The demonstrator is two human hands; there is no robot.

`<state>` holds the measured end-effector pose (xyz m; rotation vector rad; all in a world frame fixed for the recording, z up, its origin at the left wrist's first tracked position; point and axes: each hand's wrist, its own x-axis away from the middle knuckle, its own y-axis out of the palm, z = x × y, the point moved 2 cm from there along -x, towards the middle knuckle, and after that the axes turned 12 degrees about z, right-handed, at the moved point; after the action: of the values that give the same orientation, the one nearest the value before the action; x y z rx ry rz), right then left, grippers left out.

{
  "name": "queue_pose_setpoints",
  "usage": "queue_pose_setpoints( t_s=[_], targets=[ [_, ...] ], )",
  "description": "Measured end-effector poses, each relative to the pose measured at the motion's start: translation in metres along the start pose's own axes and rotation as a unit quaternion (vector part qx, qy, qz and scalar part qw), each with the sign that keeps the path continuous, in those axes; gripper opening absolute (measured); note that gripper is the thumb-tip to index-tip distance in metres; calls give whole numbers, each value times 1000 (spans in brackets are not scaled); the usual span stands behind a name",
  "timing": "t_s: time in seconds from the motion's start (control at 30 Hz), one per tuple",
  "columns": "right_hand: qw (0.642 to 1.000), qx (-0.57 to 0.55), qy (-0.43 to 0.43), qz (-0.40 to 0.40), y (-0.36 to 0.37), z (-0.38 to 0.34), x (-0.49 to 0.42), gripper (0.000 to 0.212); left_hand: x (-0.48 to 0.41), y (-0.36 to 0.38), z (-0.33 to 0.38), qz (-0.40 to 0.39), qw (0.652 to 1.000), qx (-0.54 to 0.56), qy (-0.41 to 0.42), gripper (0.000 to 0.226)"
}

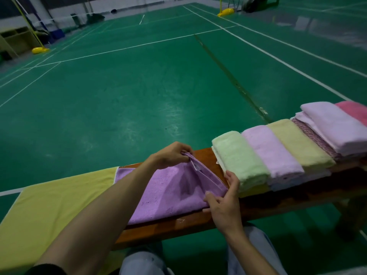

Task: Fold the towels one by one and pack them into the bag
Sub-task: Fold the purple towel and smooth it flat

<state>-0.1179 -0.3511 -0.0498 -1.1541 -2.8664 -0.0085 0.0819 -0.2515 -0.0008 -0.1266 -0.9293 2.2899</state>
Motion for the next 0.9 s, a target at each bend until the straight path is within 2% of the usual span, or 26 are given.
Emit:
queue_pose_setpoints(
  t_s=[0.1,0.2,0.33,0.5,0.6,0.7,0.9],
  targets=[
    [994,-78,71,12,4,-6,5,60,17,-18,-10,31,998,51,-17,20],
    [989,-106,106,1,11,-10,9,45,29,-30,-19,45,997,42,-35,30],
    [992,-91,81,-23,27,-20,23,41,44,-40,-29,87,988,94,-90,28],
    [994,-17,26,-105,67,-26,61,40,64,-63,-44,171,971,102,-131,32],
    [987,1,32,-155,103,-23,86,40,75,-81,-61,200,972,56,-112,21],
    [981,12,27,-190,134,-22,106,42,87,-93,-78,243,955,82,-152,9],
    [967,28,49,-249,176,-21,129,42,106,-109,-113,258,953,42,-154,20]
  ],
)
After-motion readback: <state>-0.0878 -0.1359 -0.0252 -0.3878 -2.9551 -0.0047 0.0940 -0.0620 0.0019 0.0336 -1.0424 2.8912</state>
